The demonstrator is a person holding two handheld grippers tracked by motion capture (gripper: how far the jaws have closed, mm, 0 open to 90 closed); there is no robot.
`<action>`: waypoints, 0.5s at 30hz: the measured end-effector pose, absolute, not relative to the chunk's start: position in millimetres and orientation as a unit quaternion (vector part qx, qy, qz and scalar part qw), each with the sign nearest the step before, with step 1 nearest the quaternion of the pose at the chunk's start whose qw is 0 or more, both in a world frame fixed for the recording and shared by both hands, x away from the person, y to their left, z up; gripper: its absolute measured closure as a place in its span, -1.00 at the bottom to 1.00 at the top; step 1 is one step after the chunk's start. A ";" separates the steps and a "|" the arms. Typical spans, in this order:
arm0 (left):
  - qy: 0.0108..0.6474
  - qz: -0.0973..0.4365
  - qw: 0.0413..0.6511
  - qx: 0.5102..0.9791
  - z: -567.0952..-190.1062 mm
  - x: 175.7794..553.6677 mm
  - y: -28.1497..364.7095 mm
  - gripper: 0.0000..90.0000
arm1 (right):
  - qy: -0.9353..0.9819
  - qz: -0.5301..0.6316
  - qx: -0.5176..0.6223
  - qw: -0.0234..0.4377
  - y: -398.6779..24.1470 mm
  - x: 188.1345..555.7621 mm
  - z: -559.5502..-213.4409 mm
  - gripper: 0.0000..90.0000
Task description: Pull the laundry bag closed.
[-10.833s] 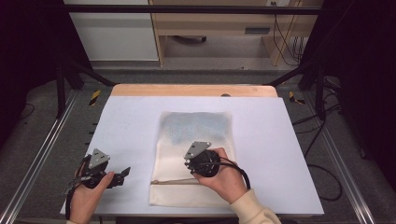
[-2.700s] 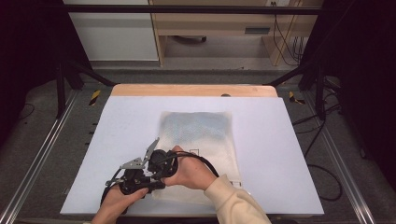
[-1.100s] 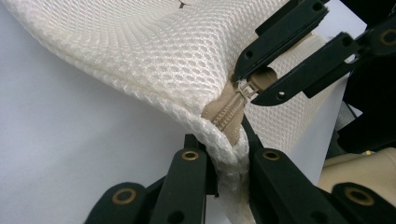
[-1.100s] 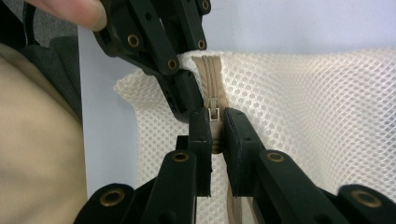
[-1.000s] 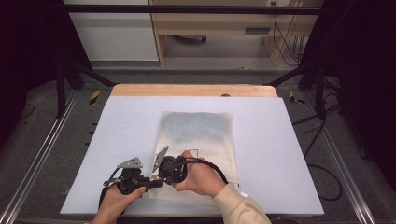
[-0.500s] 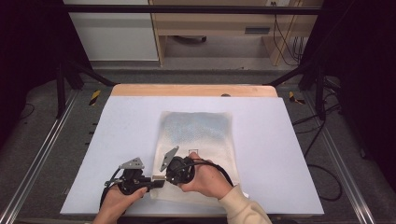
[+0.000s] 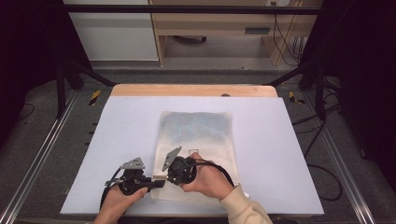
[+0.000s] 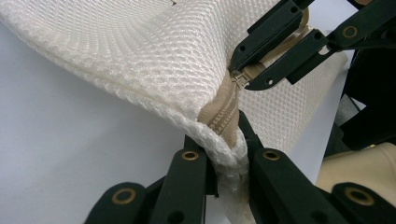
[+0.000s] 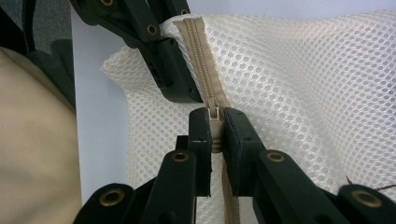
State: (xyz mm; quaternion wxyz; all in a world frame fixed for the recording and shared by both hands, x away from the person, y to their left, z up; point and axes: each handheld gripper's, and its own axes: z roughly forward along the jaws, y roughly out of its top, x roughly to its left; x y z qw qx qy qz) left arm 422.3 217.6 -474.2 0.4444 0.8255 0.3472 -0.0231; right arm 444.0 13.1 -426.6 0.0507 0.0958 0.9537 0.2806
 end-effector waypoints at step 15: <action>0.342 -0.027 0.450 0.825 -474.9 420.8 215.1 0.90 | 0.954 0.279 0.105 0.042 6.2 444.5 -425.5 0.82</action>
